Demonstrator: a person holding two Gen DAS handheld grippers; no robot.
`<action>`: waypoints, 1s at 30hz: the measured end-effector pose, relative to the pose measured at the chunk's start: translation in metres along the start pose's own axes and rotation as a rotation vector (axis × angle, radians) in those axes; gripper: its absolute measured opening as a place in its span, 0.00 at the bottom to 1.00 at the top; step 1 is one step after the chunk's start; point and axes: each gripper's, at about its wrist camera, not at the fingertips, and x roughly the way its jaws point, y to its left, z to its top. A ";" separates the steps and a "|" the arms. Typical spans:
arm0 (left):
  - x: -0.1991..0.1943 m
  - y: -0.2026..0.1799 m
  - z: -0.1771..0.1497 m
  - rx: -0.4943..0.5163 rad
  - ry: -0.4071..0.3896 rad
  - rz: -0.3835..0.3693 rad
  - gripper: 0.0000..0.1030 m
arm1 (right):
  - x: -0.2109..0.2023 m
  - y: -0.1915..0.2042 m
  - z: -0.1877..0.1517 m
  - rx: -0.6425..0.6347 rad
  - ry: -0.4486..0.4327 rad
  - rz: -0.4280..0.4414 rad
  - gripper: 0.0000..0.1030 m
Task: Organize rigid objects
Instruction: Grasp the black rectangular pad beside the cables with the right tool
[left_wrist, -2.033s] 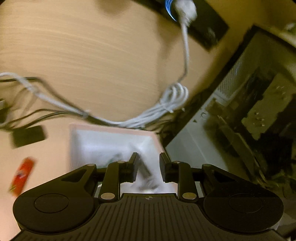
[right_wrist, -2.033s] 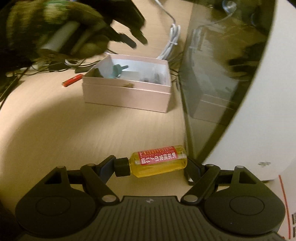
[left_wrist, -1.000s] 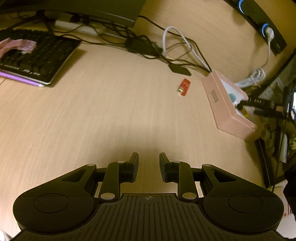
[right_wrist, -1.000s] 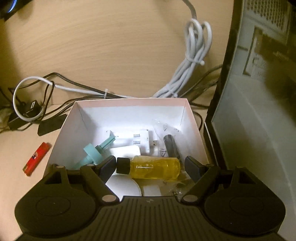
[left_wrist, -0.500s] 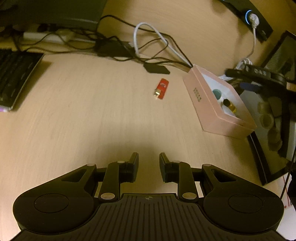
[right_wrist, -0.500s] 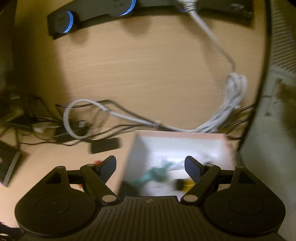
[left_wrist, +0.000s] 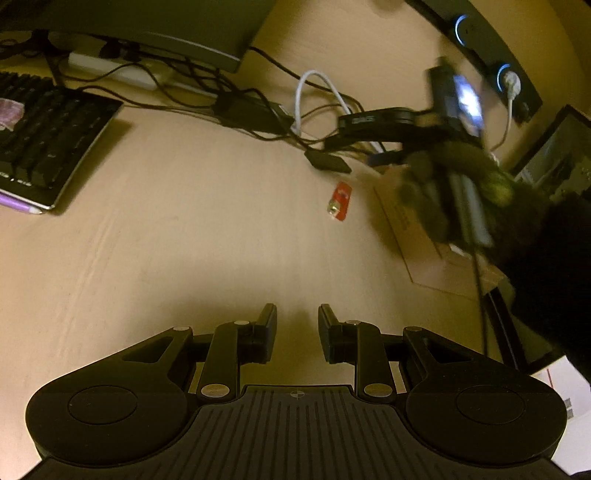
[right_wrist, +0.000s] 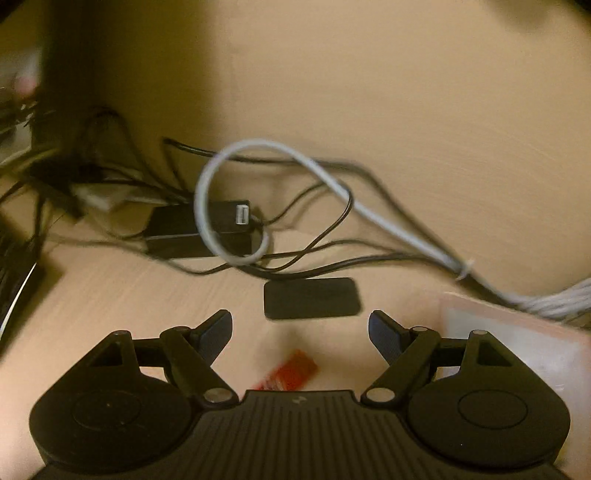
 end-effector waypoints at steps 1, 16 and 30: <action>-0.002 0.003 0.000 -0.006 -0.006 -0.002 0.26 | 0.016 -0.004 0.009 0.033 0.040 0.017 0.79; 0.010 0.018 0.013 -0.034 0.018 0.012 0.26 | 0.083 -0.007 0.031 -0.014 0.196 0.041 0.83; 0.034 -0.024 0.004 0.189 0.131 0.035 0.26 | 0.010 0.038 -0.053 -0.090 0.186 0.127 0.83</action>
